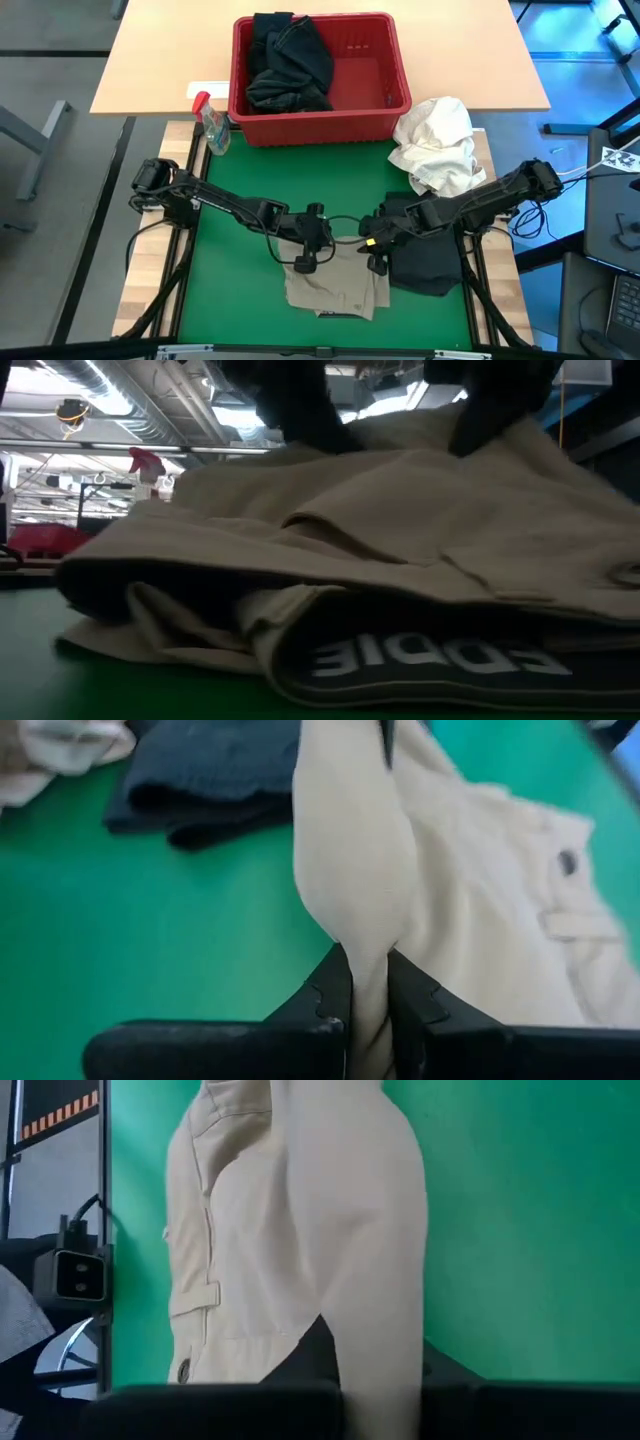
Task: Fold Laundry from Bin
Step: Stack the brown shorts on top of the black shorts
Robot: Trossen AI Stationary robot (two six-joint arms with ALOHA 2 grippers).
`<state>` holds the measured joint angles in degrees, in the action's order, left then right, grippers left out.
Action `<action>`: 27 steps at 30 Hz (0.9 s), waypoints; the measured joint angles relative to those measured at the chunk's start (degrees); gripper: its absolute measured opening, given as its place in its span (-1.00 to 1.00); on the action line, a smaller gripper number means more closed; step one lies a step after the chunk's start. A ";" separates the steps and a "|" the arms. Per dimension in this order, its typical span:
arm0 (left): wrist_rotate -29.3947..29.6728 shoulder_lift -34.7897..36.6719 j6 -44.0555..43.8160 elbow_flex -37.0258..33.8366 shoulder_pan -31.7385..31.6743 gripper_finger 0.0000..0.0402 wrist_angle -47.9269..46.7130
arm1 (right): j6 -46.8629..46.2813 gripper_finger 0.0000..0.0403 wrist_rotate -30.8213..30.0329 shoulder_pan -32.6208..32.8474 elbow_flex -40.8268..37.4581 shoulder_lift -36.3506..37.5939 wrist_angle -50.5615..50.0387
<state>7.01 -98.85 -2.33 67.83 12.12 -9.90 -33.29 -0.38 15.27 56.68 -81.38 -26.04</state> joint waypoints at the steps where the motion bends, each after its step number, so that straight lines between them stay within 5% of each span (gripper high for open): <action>1: -0.62 0.00 0.00 0.00 0.00 -0.90 1.05 | -1.13 -0.95 -0.02 0.37 0.45 0.32 -0.98; 21: -0.98 -0.02 3.84 0.00 -3.00 -0.89 20.20 | -10.51 -0.93 -1.57 2.38 25.18 0.67 -38.61; 27: -1.95 -0.02 2.62 0.00 -4.35 -0.89 20.96 | -11.42 -0.91 -1.64 2.40 26.32 0.67 -39.54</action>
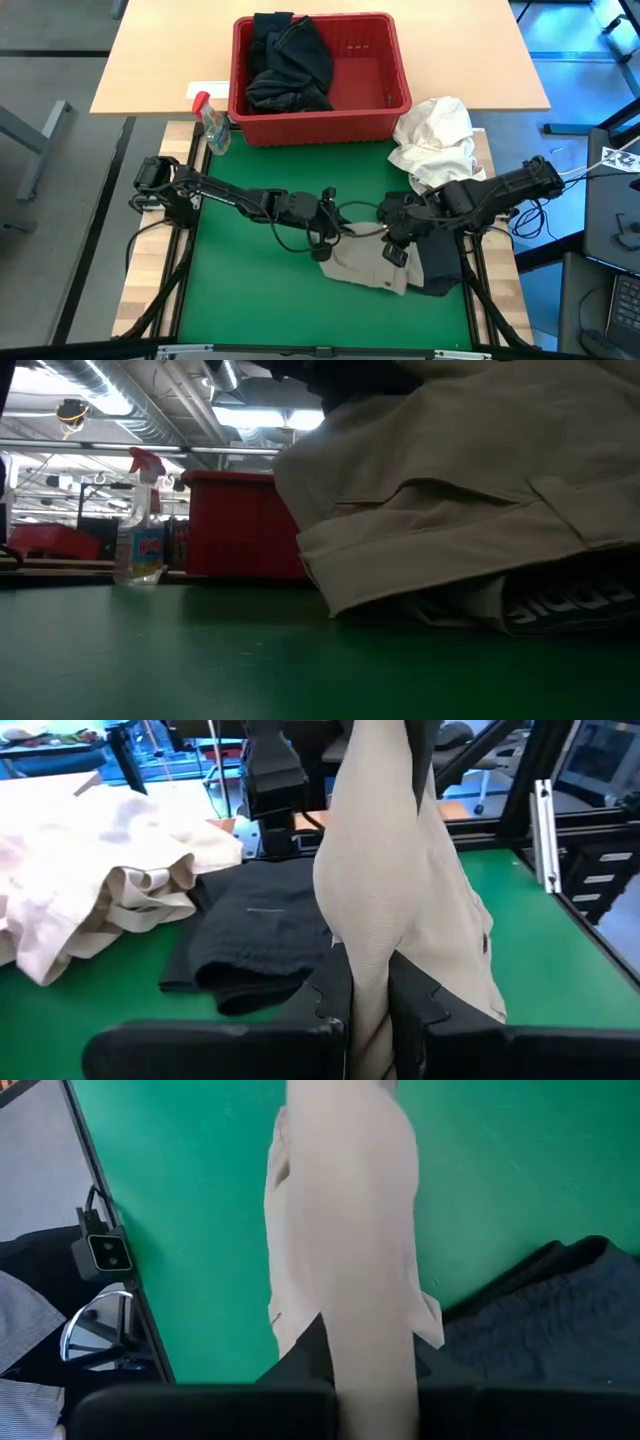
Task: Fold Laundry from Bin
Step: Stack the brown shorts on top of the black shorts
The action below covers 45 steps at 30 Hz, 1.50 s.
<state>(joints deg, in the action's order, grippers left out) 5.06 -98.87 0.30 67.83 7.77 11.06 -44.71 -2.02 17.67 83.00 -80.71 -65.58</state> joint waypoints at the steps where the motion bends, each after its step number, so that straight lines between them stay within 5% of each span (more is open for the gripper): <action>1: -0.08 0.00 -0.02 0.00 0.25 -0.89 0.11 | -0.06 -0.90 -0.06 0.04 -0.06 0.00 0.02; 20: 3.21 -1.67 -4.10 1.54 8.09 -0.89 10.62 | -5.75 -0.95 -2.42 10.59 7.84 -0.07 -2.68; 36: 6.56 -25.00 -6.15 34.84 16.23 -0.89 8.67 | -21.40 -0.95 1.05 29.32 14.68 0.37 -9.89; 45: 10.79 -32.11 -11.72 40.44 11.73 -0.89 9.56 | -13.84 -0.91 -3.08 26.83 15.23 2.31 -25.20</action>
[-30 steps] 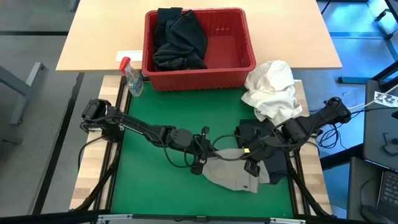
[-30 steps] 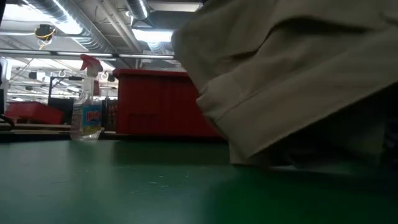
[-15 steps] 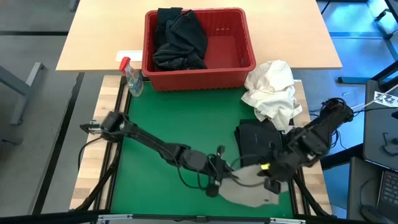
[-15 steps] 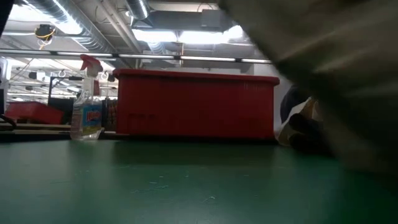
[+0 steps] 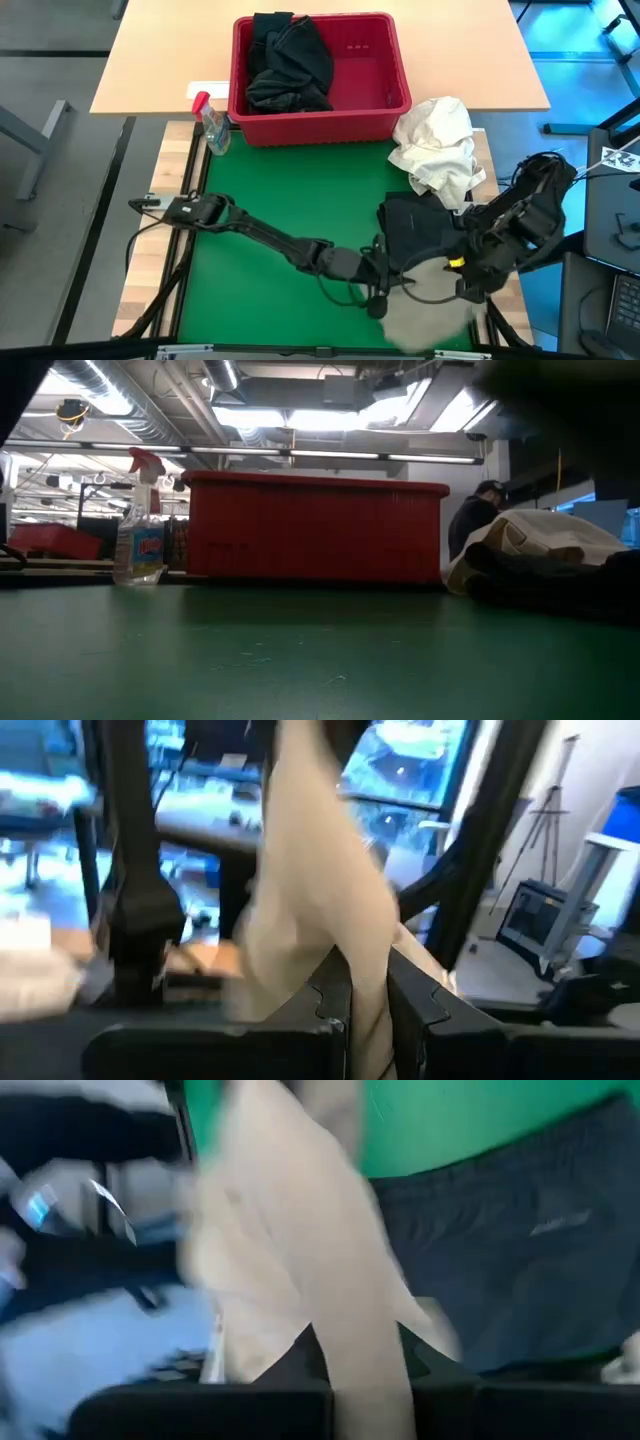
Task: Fold Laundry from Bin
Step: Stack the brown shorts on top of the black shorts
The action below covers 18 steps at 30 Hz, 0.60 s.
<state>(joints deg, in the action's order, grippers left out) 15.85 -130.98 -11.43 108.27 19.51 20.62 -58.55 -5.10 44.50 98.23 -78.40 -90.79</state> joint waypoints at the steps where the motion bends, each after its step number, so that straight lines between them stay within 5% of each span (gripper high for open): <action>1: -0.19 -1.00 -1.07 0.00 -0.82 -0.89 0.02 | 3.44 -0.91 -0.28 -0.95 -1.12 0.74 0.32; 6: -1.19 -4.54 -6.34 0.00 -4.84 -0.89 -0.05 | 15.06 -0.95 -1.88 -6.78 -9.60 3.88 0.24; 18: 1.37 -4.79 -7.69 -0.07 -7.86 -0.89 -5.20 | 21.43 -0.94 -4.20 -18.60 -23.12 8.53 0.90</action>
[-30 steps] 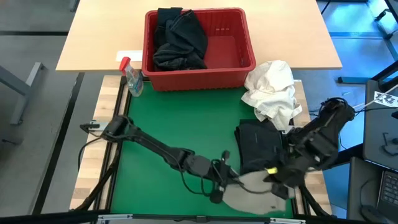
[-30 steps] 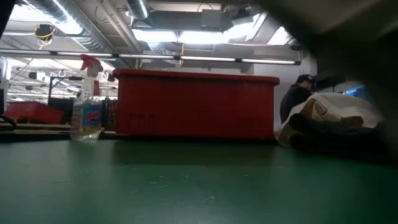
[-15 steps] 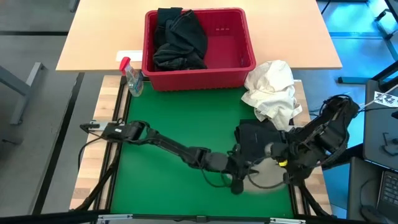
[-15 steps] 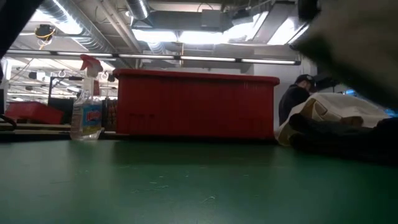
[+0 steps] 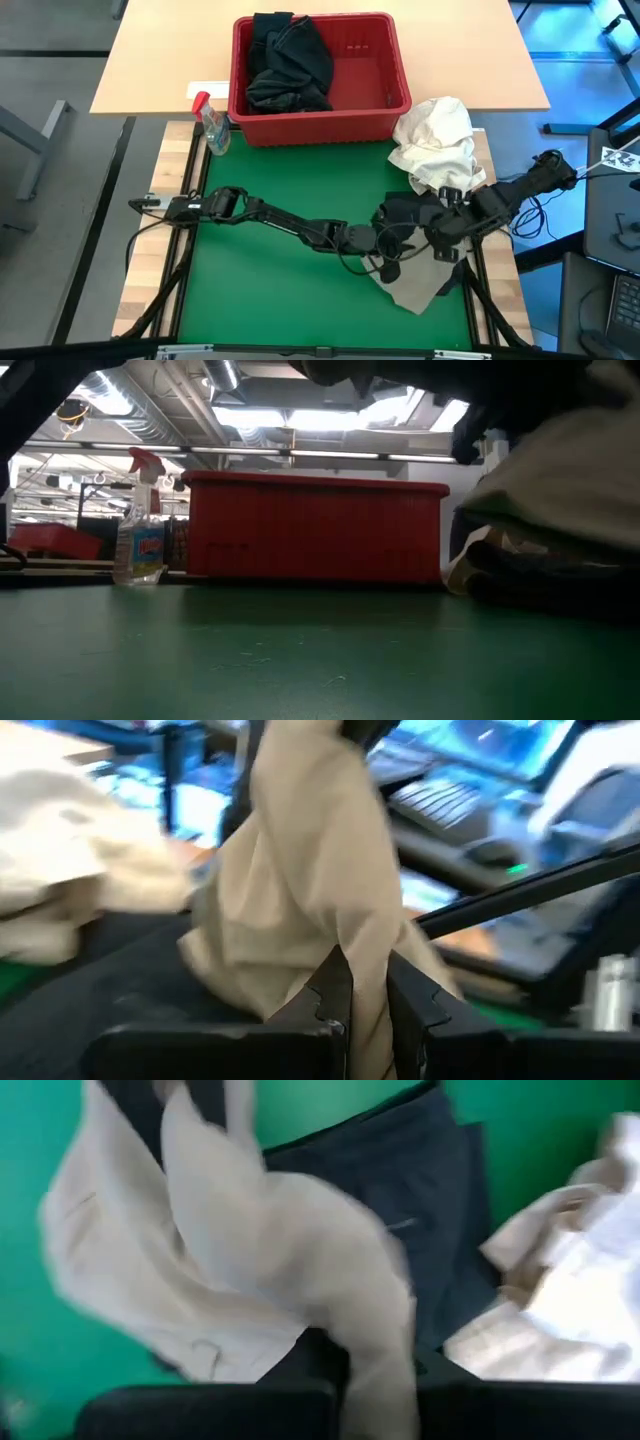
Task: Fold Laundry from Bin
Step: Stack the brown shorts on top of the black shorts
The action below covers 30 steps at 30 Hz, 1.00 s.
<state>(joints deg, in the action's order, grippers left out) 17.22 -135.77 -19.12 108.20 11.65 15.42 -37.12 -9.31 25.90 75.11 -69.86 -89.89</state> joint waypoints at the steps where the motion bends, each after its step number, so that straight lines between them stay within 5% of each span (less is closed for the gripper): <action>1: 1.62 0.06 -0.09 0.02 -0.01 -0.89 -2.03 | 0.08 -0.94 -1.44 -0.58 -0.16 0.03 -0.02; 7: 11.78 0.20 -0.34 0.14 -0.01 -0.89 -10.32 | 1.46 -0.86 -7.63 -4.72 -3.56 -0.02 0.87; 18: 9.81 0.43 0.16 -0.04 -0.33 -0.63 -18.59 | 4.40 -0.75 -8.84 -8.82 -13.43 -0.47 10.29; 25: -3.58 5.12 2.95 -0.06 -1.06 -0.24 -33.95 | 4.54 -0.14 -9.69 -9.95 -14.01 -0.50 10.20; 30: -5.16 10.29 5.86 -0.06 0.08 -0.17 -50.15 | 4.57 0.23 -10.13 -9.82 -14.01 -0.37 10.71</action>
<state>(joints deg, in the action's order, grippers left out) 12.06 -125.48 -13.26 108.14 11.73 -34.73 -32.56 -19.44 16.08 61.10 -70.24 -79.17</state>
